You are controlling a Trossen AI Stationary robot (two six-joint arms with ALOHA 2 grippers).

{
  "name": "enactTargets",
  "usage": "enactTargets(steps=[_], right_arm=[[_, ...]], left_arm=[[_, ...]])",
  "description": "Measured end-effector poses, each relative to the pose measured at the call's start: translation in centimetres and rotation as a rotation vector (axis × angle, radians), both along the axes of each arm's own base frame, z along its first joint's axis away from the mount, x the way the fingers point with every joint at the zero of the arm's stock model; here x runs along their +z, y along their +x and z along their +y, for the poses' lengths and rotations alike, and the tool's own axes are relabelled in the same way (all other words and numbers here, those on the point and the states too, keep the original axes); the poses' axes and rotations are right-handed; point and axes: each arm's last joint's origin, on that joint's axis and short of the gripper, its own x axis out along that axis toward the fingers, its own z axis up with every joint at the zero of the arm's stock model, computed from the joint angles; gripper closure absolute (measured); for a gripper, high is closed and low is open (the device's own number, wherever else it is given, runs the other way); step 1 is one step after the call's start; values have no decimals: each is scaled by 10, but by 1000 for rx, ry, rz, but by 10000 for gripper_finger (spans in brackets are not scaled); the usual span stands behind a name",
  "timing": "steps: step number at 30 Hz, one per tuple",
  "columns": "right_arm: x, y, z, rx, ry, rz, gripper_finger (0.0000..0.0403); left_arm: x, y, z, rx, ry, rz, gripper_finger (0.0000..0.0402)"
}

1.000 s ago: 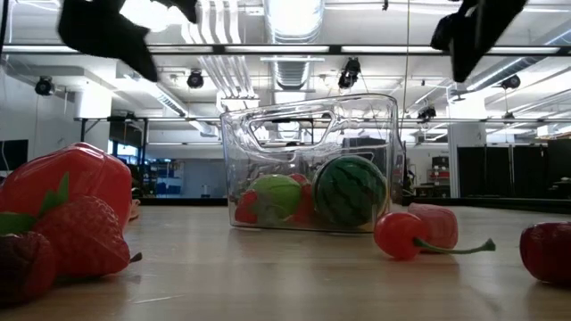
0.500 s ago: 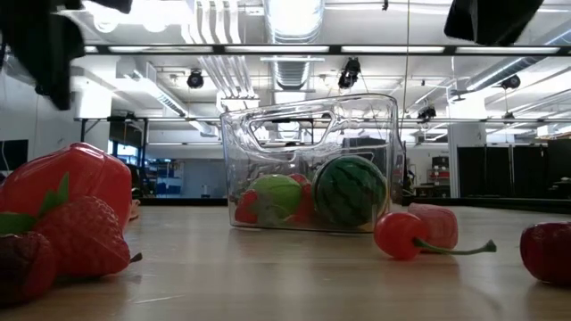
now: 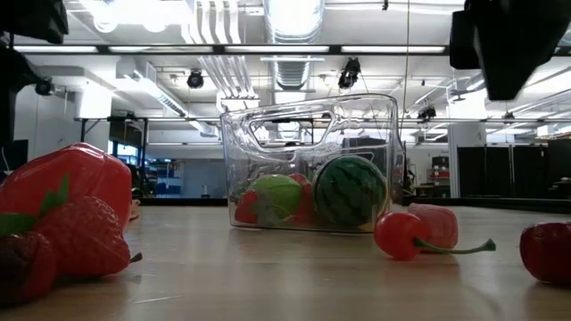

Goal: Pick and placing Produce into tupperware
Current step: Put the red cherry into the transparent bin

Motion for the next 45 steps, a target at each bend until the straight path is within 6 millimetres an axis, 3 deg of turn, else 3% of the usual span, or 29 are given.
enactTargets(steps=[10,17,32,38,45], right_arm=[[-22,9,31,191,-183,183,161],[-29,14,46,209,-232,149,161],[-55,22,48,211,-273,114,161],[-54,22,48,198,-265,120,161],[-38,15,44,191,-279,233,161]], left_arm=[[-21,-9,8,-6,10,8,91],[-31,-11,11,-5,53,23,91],[-35,-11,12,-2,72,-4,91],[-35,-11,12,-6,75,-1,91],[-37,-12,13,-6,80,3,91]])
